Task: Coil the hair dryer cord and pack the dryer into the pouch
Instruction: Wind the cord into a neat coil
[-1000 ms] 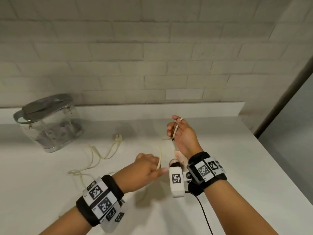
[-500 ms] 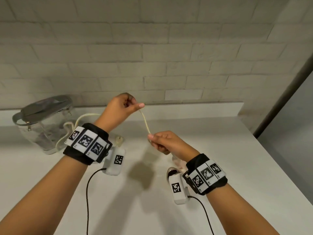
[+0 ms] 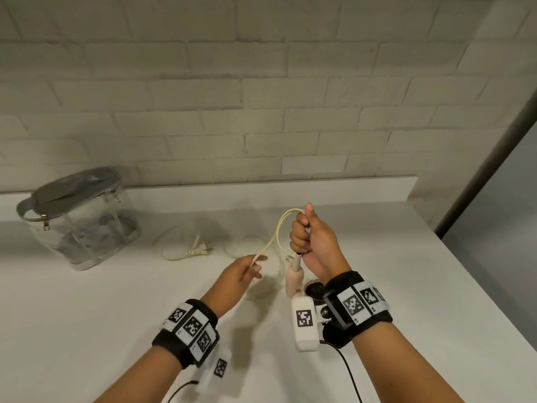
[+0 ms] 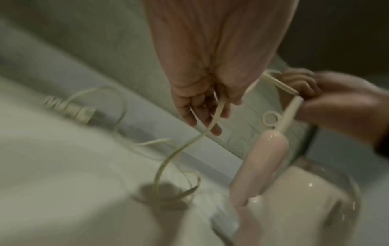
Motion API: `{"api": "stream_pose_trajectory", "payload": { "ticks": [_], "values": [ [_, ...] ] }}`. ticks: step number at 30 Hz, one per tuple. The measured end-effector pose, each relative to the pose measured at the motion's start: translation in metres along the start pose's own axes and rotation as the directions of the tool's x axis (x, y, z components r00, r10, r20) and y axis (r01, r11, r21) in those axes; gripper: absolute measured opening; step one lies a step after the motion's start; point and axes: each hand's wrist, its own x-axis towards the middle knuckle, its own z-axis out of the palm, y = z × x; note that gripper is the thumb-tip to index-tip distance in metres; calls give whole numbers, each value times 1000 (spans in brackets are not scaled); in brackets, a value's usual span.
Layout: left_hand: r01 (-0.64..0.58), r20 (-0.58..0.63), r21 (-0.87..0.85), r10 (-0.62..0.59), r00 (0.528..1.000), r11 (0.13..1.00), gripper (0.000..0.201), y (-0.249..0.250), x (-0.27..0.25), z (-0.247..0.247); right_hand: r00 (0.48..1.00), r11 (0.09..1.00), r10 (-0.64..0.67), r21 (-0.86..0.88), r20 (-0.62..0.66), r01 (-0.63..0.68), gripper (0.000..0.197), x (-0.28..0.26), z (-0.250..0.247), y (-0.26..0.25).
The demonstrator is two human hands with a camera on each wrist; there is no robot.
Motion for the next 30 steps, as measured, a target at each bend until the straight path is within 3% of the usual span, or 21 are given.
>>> {"api": "stream_pose_trajectory", "payload": {
  "ticks": [3, 10, 13, 15, 16, 18, 20, 22, 26, 30],
  "values": [
    [115, -12, -268, -123, 992, 957, 26, -5, -11, 2, 1000, 995, -16, 100, 1, 15, 40, 3, -3, 0],
    [250, 55, -328, -246, 968, 911, 17, -26, -25, 12, 999, 977, -30, 209, 16, 26, 32, 4, -12, -3],
    [305, -154, -339, -372, 915, 890, 12, -43, -28, 4, 1000, 976, -27, 217, 9, 24, 32, 3, -18, -9],
    [347, -264, -208, -394, 880, 915, 14, -51, -30, -4, 998, 986, -8, 170, 56, -2, 32, 2, -18, -9],
    [353, -258, -116, -371, 892, 929, 16, -50, -30, -8, 997, 992, -9, 123, 77, -1, 32, 2, -16, -8],
    [298, -146, 170, -275, 950, 939, 20, -37, -30, -14, 996, 999, -45, 21, 80, 44, 32, 2, -10, -3],
    [160, -7, 459, -176, 984, 874, 24, -15, -31, -19, 993, 993, -101, -55, 59, 105, 31, 4, -5, 0],
    [23, 107, 570, -102, 989, 821, 24, 5, -32, -28, 990, 985, -138, -100, 37, 141, 28, 5, -3, 2],
    [-158, 331, 524, -29, 943, 837, 27, 50, -38, -36, 986, 978, -162, -127, 43, 166, 24, 5, 3, 9],
    [-181, 297, 260, 100, 950, 948, 41, 89, -33, -46, 977, 897, -182, -390, 108, 211, 23, 5, 15, 17]
  ]
}}
